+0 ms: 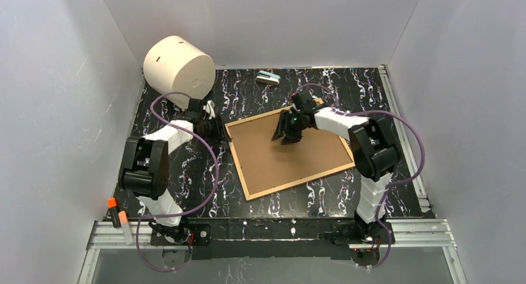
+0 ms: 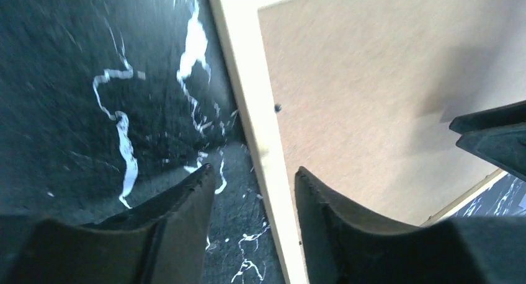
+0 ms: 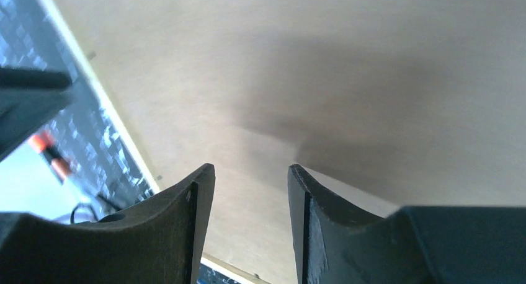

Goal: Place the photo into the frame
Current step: Adjust the photo frame at the center of the board, then turn over the photo frame at the center of the board.

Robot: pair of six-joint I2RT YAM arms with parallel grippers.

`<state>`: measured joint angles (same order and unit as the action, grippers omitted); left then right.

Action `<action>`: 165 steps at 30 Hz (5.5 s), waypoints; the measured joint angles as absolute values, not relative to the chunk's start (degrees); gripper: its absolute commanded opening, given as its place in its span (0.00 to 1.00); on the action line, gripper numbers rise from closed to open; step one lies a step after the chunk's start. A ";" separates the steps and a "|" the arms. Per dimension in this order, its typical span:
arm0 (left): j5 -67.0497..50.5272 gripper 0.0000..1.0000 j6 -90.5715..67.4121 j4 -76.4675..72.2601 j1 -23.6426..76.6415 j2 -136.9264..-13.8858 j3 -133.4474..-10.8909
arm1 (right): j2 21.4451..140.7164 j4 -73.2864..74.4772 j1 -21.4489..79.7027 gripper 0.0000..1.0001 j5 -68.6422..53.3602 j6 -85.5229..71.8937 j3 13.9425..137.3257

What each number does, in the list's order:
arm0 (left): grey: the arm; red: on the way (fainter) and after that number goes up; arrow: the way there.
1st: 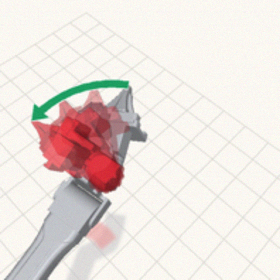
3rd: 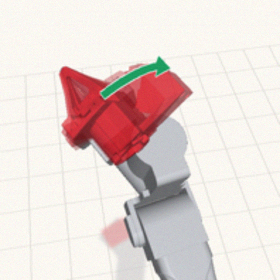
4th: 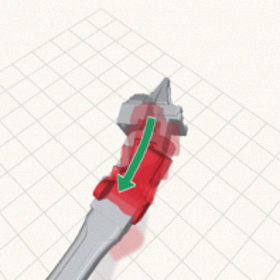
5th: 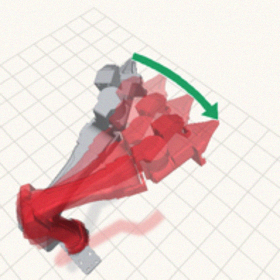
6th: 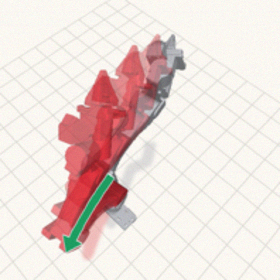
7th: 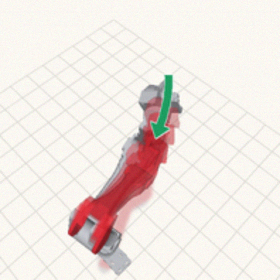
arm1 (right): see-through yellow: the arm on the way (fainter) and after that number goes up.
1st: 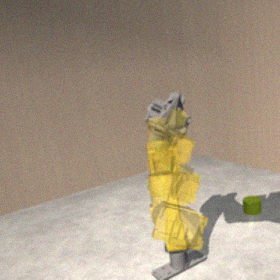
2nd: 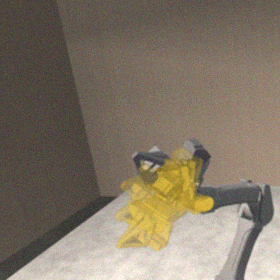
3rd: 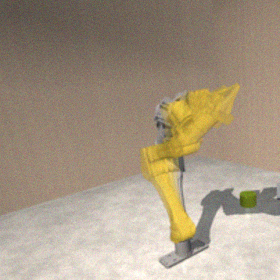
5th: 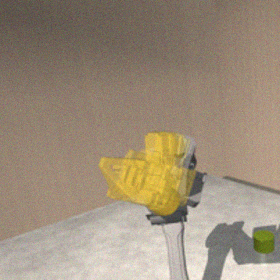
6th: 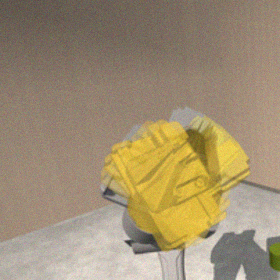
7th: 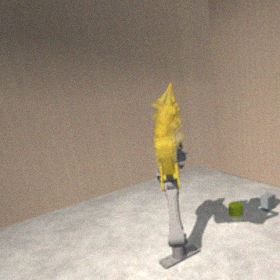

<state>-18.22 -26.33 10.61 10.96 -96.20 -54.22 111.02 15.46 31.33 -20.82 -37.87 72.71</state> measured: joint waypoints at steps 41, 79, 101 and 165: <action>-23.09 0.40 -11.09 11.84 16.75 -114.76 -76.09 | 90.76 41.01 12.64 0.51 -8.36 -39.48 49.58; -22.70 0.64 -35.29 12.84 15.57 -77.45 -36.14 | 132.49 50.04 49.01 0.56 8.62 -47.42 114.78; -28.29 0.77 -37.23 7.53 13.19 -77.65 -33.76 | 143.37 62.24 51.77 0.21 12.88 -46.48 132.64; -20.91 0.00 -19.57 44.51 13.65 -91.39 -100.95 | 85.43 47.03 28.62 0.76 -1.17 -46.59 98.30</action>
